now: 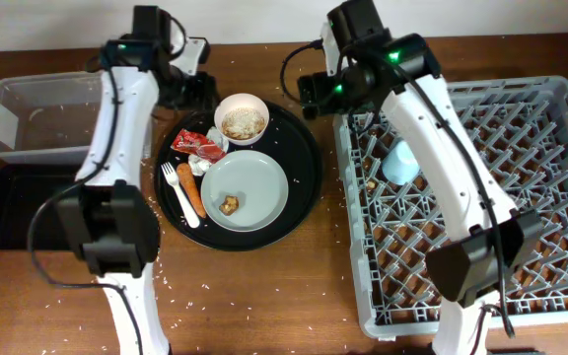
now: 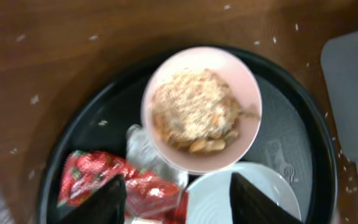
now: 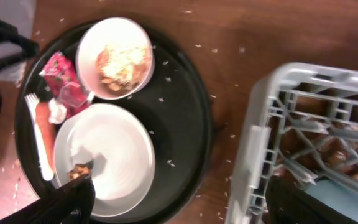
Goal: Sort waste into correct bins and load items into the dishwasher rack
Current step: 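Grasp the pink bowl with the left gripper and carry it left, then tip the pink bowl to dump rice onto the black tray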
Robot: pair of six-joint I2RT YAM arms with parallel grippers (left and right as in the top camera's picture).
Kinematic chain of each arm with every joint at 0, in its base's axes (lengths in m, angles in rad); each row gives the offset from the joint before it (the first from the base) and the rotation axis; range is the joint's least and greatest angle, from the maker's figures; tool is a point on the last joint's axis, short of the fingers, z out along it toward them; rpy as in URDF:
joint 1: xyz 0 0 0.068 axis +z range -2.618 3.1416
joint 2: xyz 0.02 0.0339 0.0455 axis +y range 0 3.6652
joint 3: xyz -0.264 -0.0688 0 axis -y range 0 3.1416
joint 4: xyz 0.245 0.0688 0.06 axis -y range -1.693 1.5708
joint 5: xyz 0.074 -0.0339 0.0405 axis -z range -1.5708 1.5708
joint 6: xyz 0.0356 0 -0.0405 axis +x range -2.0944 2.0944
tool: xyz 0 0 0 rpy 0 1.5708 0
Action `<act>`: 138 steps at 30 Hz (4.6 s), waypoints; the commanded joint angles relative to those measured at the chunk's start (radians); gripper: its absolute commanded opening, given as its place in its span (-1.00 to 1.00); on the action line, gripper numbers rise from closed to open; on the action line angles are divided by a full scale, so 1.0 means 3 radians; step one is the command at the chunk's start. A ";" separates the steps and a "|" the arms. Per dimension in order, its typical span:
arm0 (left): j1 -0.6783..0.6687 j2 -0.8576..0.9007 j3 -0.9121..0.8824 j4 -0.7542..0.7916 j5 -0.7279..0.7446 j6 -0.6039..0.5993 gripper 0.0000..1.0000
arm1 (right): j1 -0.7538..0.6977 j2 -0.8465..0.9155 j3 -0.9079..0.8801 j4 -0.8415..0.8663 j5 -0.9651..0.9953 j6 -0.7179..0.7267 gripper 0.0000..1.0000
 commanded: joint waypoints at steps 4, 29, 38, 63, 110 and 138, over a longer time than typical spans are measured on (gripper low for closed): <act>-0.0947 0.0375 -0.0004 0.0421 -0.0912 0.0586 0.04 | -0.0708 -0.0151 0.0025 -0.0394 0.0029 0.0114 0.75; -0.1099 0.0866 0.0599 -0.0188 -0.1347 0.0112 -0.99 | -0.0813 -0.0151 0.0025 -0.0603 0.0041 0.0018 0.75; -0.0624 0.0837 0.2047 -0.1947 -0.0900 -0.0323 -0.99 | -0.0813 -0.0151 0.0025 -0.0678 0.0038 0.0019 0.75; 0.2782 -0.1092 -0.2239 -0.0417 0.2209 0.0886 -0.99 | -0.0810 -0.0151 0.0025 -0.0865 0.0028 -0.0045 0.75; 0.2927 -0.1583 -0.1801 -0.0693 0.3941 0.0797 -1.00 | -0.0810 -0.0151 0.0025 -0.1036 0.0041 -0.0245 0.75; -0.0595 0.0107 0.0774 -0.0455 -0.1034 -0.1017 0.57 | -0.0464 -0.0127 0.0024 -0.0530 -0.0420 -0.0122 0.73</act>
